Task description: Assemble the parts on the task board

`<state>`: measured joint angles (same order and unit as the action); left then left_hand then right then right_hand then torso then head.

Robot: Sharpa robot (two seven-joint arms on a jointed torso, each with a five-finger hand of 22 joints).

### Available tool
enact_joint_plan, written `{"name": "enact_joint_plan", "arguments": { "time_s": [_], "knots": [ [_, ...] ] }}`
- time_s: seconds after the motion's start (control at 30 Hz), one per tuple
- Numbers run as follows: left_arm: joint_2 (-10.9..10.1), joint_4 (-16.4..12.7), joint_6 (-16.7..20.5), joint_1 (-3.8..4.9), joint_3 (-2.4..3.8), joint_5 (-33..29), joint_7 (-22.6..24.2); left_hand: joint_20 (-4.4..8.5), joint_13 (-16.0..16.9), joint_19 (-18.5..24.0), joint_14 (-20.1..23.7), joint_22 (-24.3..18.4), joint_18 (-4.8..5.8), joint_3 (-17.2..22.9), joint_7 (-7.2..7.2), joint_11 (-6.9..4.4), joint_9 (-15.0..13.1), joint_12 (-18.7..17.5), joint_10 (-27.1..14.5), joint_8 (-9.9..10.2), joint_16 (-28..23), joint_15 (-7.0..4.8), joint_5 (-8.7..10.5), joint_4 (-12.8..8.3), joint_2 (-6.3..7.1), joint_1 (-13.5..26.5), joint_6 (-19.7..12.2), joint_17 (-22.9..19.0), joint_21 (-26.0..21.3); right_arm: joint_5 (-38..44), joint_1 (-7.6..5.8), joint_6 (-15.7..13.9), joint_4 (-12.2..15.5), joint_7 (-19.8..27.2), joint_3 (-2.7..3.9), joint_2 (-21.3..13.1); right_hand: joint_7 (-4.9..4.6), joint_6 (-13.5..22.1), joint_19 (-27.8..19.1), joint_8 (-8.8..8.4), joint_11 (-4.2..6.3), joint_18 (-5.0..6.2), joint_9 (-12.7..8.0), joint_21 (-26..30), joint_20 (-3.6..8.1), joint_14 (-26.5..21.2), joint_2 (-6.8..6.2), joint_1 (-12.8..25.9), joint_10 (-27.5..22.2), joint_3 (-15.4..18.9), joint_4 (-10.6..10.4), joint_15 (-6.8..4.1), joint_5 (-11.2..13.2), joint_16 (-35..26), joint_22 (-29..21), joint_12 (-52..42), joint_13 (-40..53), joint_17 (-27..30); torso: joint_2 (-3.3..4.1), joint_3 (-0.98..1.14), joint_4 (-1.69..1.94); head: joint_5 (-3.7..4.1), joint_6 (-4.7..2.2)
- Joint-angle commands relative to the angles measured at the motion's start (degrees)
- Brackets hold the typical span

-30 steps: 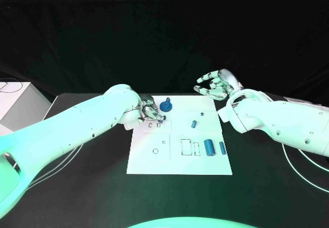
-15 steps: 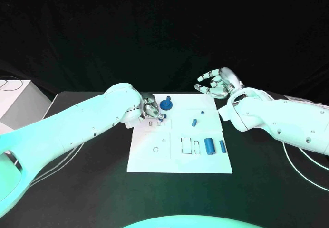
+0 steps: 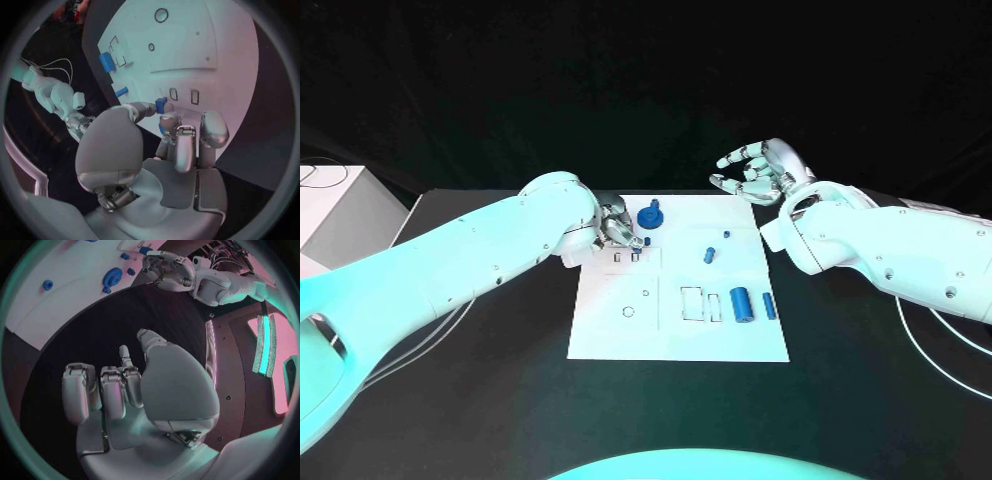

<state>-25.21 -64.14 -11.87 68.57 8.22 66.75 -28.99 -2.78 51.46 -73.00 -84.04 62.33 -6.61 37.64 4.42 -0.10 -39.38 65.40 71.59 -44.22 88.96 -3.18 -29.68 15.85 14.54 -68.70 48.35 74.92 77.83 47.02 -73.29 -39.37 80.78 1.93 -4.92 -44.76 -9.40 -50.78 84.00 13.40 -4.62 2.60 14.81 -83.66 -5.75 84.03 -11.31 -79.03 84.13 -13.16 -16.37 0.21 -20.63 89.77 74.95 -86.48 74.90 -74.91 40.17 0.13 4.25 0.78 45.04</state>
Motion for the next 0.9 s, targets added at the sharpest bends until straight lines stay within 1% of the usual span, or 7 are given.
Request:
{"name": "enact_joint_plan", "arguments": {
  "time_s": [0.03,0.1,0.2,0.23,0.4,0.5,0.9],
  "knots": [
    [0.02,-0.11,-1.07,-0.02,0.0,0.38,0.31,-0.01,-0.02,-0.4,-5.4,0.05,0.66,14.64,-0.06,-0.11,-0.1,0.1,0.4,0.25,0.29,-0.45,-0.32,-15.11,-0.45,0.13,0.43,13.43,0.2,0.27,0.04,0.56,0.08,0.33,0.03,0.0,-0.13,0.24,3.26,0.34,-0.09,-0.7,0.03,0.23,-0.13,5.97,0.23,-0.29,1.46,-0.43,0.05,0.05,-0.14,0.23,8.12,0.14,11.09,-15.09,0.04,0.0,0.01,-0.14,0.08],
    [0.03,-0.04,-1.16,-0.04,-0.02,0.39,0.3,-0.01,-0.02,-0.4,-5.4,0.05,0.66,14.64,-0.06,-0.11,-0.1,0.1,0.4,0.25,0.29,-0.45,-0.32,-15.11,-0.45,0.13,0.43,13.43,0.2,0.27,0.04,0.57,0.06,0.33,0.03,0.02,-0.13,0.24,3.26,0.34,-0.09,-0.7,0.03,0.23,-0.13,5.97,0.23,-0.29,1.46,-0.43,0.05,0.05,-0.14,0.23,8.12,0.14,11.09,-15.09,0.0,0.04,-0.01,-0.18,0.13],
    [0.07,0.03,-1.35,-0.08,-0.06,0.38,0.29,0.01,-0.08,-0.44,-5.4,0.12,0.67,14.68,-0.08,-0.13,-0.12,0.04,0.41,0.29,0.3,-0.47,-0.43,-15.19,-0.44,0.15,0.5,13.44,0.25,0.27,0.04,0.57,0.05,0.34,0.03,0.05,-0.13,0.24,3.26,0.34,-0.09,-0.7,0.03,0.23,-0.13,5.97,0.23,-0.29,1.46,-0.43,0.05,0.05,-0.14,0.23,8.12,0.14,11.09,-15.09,-0.01,0.04,-0.04,-0.17,0.19],
    [0.08,0.04,-1.39,-0.09,-0.07,0.38,0.28,0.01,-0.08,-0.44,-5.4,0.12,0.67,14.68,-0.08,-0.13,-0.12,0.04,0.41,0.29,0.3,-0.47,-0.43,-15.19,-0.44,0.15,0.5,13.44,0.25,0.27,0.05,0.57,0.05,0.34,0.03,0.05,-0.13,0.24,3.26,0.34,-0.09,-0.7,0.03,0.23,-0.13,5.97,0.23,-0.29,1.46,-0.43,0.05,0.05,-0.14,0.23,8.12,0.14,11.09,-15.09,0.0,0.0,-0.04,-0.18,0.23],
    [0.09,0.14,-1.78,-0.15,-0.16,0.36,0.22,0.01,-0.08,-0.44,-5.4,0.12,0.67,14.68,-0.08,-0.13,-0.12,0.04,0.41,0.29,0.3,-0.47,-0.43,-15.19,-0.44,0.15,0.5,13.44,0.25,0.27,0.05,0.57,0.06,0.35,0.03,0.05,-0.13,0.24,3.26,0.34,-0.09,-0.7,0.03,0.23,-0.13,5.97,0.23,-0.29,1.46,-0.43,0.05,0.05,-0.14,0.23,8.12,0.14,11.09,-15.09,0.03,-0.03,-0.04,-0.23,0.33],
    [0.04,0.14,-1.94,-0.17,-0.21,0.38,0.18,0.01,-0.08,-0.44,-5.4,0.12,0.67,14.68,-0.08,-0.13,-0.12,0.04,0.41,0.29,0.3,-0.47,-0.43,-15.19,-0.44,0.15,0.5,13.44,0.25,0.27,0.05,0.56,0.08,0.35,0.03,0.02,-0.13,0.24,3.26,0.34,-0.09,-0.7,0.03,0.23,-0.13,5.97,0.23,-0.29,1.46,-0.43,0.05,0.05,-0.14,0.23,8.12,0.14,11.09,-15.09,-0.01,0.04,-0.03,-0.23,0.42],
    [-0.23,0.04,-2.29,-0.2,-0.31,0.41,0.13,0.03,-0.09,-0.46,-5.41,0.16,0.68,14.7,-0.09,-0.14,-0.14,0.02,0.45,0.32,0.3,-0.49,-0.51,-15.23,-0.44,0.18,0.56,13.45,0.27,0.27,0.05,0.57,0.08,0.34,0.03,-0.02,-0.13,0.24,3.26,0.34,-0.09,-0.7,0.03,0.23,-0.13,5.97,0.23,-0.29,1.46,-0.43,0.05,0.05,-0.14,0.23,8.12,0.14,11.09,-15.09,0.01,0.06,-0.05,-0.27,0.6]
  ]
}}
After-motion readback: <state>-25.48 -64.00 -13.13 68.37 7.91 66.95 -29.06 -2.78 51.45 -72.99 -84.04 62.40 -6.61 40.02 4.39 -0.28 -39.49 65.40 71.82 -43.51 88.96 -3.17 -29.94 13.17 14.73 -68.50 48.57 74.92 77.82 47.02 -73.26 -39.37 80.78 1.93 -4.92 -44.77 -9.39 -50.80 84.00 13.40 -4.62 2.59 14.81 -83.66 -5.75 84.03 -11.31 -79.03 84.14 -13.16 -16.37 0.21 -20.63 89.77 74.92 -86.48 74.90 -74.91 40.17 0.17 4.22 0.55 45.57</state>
